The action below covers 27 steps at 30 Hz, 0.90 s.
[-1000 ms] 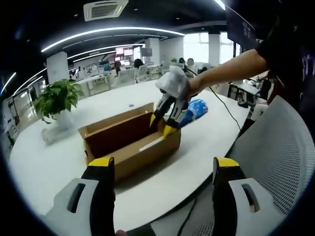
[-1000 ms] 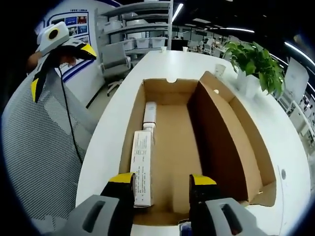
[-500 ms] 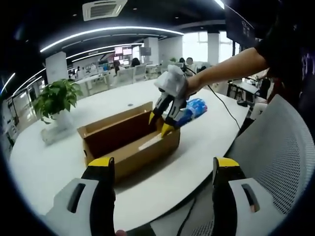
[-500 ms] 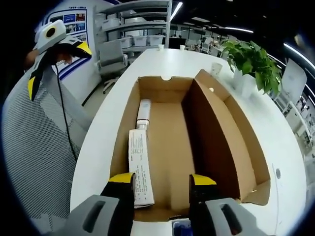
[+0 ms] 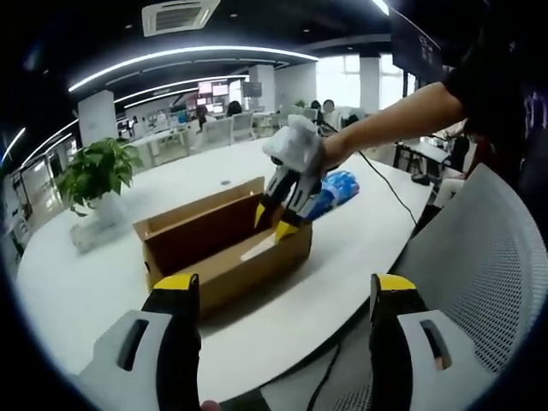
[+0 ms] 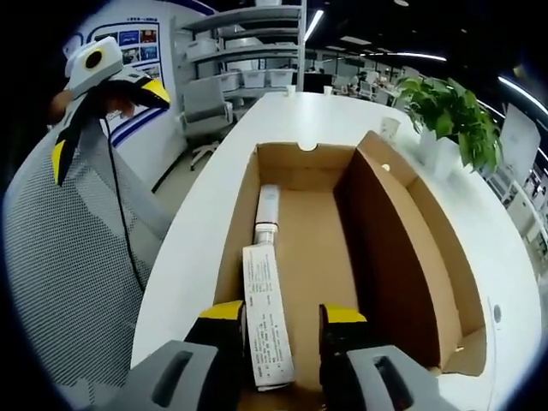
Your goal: Operate the shoe box by opening the lid, removing the specified soft item, and placing it in the target area until the item is outside and the box remains undamaged.
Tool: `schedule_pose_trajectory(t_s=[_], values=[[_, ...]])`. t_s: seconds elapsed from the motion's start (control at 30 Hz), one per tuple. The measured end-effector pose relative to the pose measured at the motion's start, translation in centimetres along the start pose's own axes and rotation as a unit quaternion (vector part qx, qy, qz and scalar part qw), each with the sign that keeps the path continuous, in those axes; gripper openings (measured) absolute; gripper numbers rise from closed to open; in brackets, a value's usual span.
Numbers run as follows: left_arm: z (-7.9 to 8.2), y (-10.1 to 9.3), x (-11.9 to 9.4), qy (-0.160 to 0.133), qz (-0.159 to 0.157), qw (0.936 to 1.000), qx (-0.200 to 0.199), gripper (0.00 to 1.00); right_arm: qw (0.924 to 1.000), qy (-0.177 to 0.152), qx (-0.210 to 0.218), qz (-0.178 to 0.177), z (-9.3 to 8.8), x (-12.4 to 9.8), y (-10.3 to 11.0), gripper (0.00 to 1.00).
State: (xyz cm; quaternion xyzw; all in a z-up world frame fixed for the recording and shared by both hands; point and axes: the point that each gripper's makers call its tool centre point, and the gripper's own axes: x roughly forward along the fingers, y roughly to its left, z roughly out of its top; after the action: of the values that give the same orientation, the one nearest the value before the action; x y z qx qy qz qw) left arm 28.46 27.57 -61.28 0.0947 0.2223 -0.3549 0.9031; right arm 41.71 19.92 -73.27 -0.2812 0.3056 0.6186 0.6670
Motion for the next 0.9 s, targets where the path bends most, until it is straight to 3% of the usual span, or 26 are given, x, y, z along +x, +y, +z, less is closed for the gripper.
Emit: schedule_pose_trajectory(t_s=[0.13,0.23,0.33,0.6,0.9], values=[[0.0,0.1,0.0,-0.003,0.003,1.0000,-0.002,0.79,0.9998,0.013,-0.017,0.004,-0.3,0.4,0.3,0.25],[0.1,0.2,0.0,-0.005,0.003,1.0000,-0.005,0.79,0.9995,0.020,-0.024,0.010,-0.7,0.6,0.8,0.15],[0.1,0.2,0.0,-0.005,0.003,1.0000,-0.007,0.79,0.9994,0.015,-0.029,0.007,-0.5,0.5,0.9,0.14],[0.0,-0.2,0.2,-0.002,-0.007,0.9999,-0.007,0.79,0.9986,-0.035,-0.030,-0.028,2.3,-1.7,-0.3,0.14],[0.0,-0.5,0.3,0.001,-0.013,0.9999,-0.005,0.80,0.9974,-0.050,-0.036,-0.039,3.6,-4.0,-0.7,0.13]])
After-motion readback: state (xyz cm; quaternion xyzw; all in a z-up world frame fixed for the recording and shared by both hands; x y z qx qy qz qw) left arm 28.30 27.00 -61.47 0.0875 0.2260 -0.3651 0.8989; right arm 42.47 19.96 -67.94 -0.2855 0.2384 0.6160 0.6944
